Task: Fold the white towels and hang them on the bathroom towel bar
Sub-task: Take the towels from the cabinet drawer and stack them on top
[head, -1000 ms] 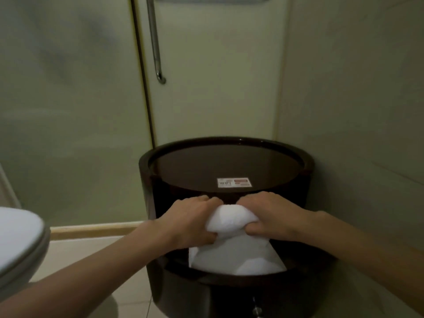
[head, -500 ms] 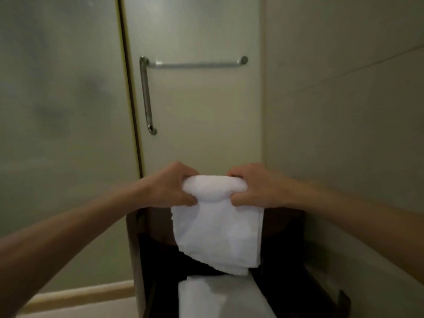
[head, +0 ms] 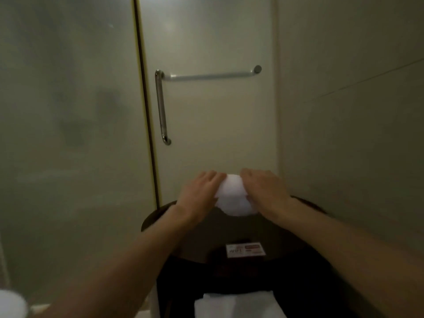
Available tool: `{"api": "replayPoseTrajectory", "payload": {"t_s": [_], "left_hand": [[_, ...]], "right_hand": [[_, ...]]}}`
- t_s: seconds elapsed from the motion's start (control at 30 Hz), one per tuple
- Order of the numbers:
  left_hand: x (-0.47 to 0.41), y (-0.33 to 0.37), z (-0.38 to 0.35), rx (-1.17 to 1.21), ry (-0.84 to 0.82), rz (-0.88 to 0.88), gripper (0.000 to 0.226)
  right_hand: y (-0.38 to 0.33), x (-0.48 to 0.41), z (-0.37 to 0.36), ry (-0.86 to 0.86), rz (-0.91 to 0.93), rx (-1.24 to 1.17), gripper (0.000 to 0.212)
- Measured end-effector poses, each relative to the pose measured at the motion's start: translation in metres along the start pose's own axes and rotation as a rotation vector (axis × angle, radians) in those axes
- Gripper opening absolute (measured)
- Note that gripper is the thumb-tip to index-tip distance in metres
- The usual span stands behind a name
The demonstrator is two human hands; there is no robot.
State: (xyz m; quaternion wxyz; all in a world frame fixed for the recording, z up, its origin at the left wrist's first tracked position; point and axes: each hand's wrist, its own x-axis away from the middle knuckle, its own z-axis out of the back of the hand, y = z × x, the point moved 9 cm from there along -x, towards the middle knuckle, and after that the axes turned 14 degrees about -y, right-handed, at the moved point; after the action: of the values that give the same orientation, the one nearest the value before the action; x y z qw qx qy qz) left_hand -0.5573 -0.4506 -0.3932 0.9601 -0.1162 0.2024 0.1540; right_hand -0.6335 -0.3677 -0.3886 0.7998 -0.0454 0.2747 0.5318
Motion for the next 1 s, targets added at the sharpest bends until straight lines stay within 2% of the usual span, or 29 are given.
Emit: {"api": "replayPoseTrajectory", "payload": {"t_s": [0.1,0.17,0.2,0.3,0.43,0.63,0.9,1.0], "left_hand": [[0.020,0.000,-0.072,-0.036,-0.219,0.027,0.069],[0.036,0.002,-0.108,-0.011,-0.330,0.021,0.071],[0.042,0.002,-0.116,0.022,-0.336,0.010,0.070],[0.052,0.004,-0.117,0.131,-0.312,-0.014,0.066],[0.050,0.013,-0.109,0.106,-0.371,-0.047,0.076],[0.050,0.024,-0.124,0.049,-0.473,-0.040,0.073],[0.055,0.028,-0.137,0.042,-0.533,-0.053,0.082],[0.057,0.031,-0.137,0.023,-0.542,-0.048,0.078]], "right_hand": [[-0.020,0.019,-0.039,0.012,0.057,0.139,0.043],[-0.030,0.031,-0.085,-0.157,0.128,0.122,0.044],[-0.031,0.037,-0.102,-0.221,0.146,0.088,0.045],[-0.024,0.051,-0.114,-0.255,0.126,-0.051,0.050],[-0.013,0.055,-0.111,-0.349,0.108,-0.277,0.047],[-0.014,0.061,-0.118,-0.494,0.128,-0.210,0.074],[-0.023,0.079,-0.130,-0.520,0.184,-0.188,0.081],[-0.023,0.080,-0.129,-0.541,0.175,-0.187,0.081]]}}
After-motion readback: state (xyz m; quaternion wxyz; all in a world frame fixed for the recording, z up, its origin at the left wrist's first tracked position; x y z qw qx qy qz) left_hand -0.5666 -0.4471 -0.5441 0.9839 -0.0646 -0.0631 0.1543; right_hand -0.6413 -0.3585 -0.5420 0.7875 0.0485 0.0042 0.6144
